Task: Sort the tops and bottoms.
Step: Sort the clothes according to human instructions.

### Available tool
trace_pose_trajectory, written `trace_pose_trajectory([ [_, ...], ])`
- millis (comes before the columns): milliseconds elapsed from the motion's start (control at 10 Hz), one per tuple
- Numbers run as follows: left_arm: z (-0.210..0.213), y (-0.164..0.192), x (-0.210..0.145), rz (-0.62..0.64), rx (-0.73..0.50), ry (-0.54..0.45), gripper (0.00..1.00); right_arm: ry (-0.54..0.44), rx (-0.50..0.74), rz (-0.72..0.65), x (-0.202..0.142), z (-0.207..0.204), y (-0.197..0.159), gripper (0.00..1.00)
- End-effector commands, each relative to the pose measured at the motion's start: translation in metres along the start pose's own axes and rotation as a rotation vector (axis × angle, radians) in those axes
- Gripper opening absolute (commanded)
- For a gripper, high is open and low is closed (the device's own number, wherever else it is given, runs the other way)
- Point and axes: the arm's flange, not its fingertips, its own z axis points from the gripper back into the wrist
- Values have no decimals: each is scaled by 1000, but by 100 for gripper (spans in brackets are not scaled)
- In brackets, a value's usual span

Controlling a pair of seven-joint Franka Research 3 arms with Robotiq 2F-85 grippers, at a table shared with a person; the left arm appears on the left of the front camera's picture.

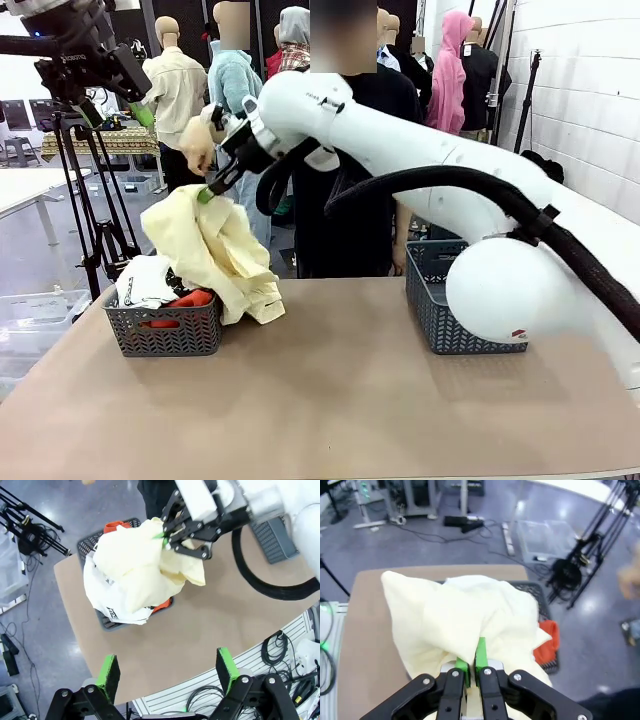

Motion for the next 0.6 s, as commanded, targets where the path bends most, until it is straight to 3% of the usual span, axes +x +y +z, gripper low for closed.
trace_pose_trajectory([
  [0,2,1,-2,3,12,9,100,-84,118,86,98,-83,-143,0],
  [200,2,1,-2,3,12,9,100,-111,201,163,89,-128,-155,0],
  [300,2,1,-2,3,12,9,100,-71,282,108,83,-145,-160,0],
  [400,2,1,-2,3,12,9,100,-74,127,117,-20,-56,16,0],
  [500,2,1,-2,3,12,9,100,-74,127,117,-20,-56,16,0],
])
